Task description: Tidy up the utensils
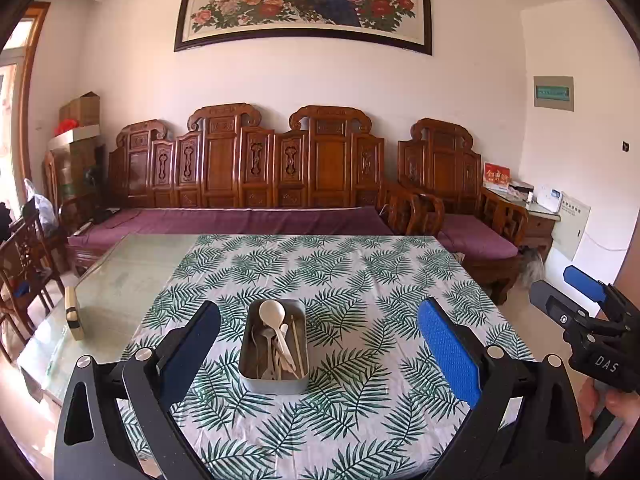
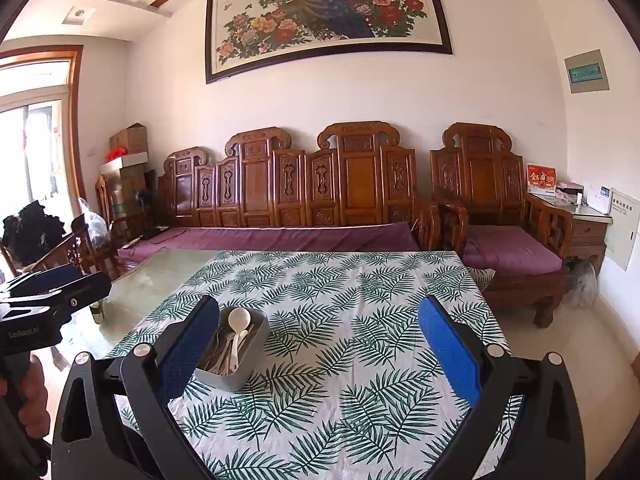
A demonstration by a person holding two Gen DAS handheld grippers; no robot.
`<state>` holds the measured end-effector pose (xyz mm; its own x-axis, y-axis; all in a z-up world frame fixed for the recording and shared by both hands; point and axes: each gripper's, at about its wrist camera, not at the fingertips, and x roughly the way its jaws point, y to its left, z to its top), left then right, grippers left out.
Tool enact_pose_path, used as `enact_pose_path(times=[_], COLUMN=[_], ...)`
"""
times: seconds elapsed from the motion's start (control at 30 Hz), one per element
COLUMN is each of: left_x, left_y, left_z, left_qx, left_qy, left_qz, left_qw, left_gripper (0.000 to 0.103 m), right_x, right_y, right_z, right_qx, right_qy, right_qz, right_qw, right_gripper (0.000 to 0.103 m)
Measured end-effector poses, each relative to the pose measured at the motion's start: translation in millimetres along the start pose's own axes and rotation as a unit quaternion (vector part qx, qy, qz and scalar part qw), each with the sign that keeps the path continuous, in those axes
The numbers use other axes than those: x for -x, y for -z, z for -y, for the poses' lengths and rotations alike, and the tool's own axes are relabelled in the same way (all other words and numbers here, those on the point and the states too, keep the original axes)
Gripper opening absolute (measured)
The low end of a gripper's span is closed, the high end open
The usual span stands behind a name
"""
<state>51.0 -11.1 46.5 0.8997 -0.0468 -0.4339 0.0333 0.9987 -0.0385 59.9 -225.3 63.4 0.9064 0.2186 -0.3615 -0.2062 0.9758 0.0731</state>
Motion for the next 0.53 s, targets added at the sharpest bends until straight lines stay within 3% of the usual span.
enact_pose_path(times=[0.53], left_x=[1.1], left_y=[0.2], left_z=[2.7], left_qx=[0.0], left_qy=[0.002], left_qz=[0.0], left_qw=[1.0], left_gripper=[0.095], right_x=[-0.4], right_y=[1.0], right_z=[-3.1], right_qx=[-0.001], right_qy=[0.0], right_qz=[0.0], right_qw=[1.0], right_gripper=[0.1])
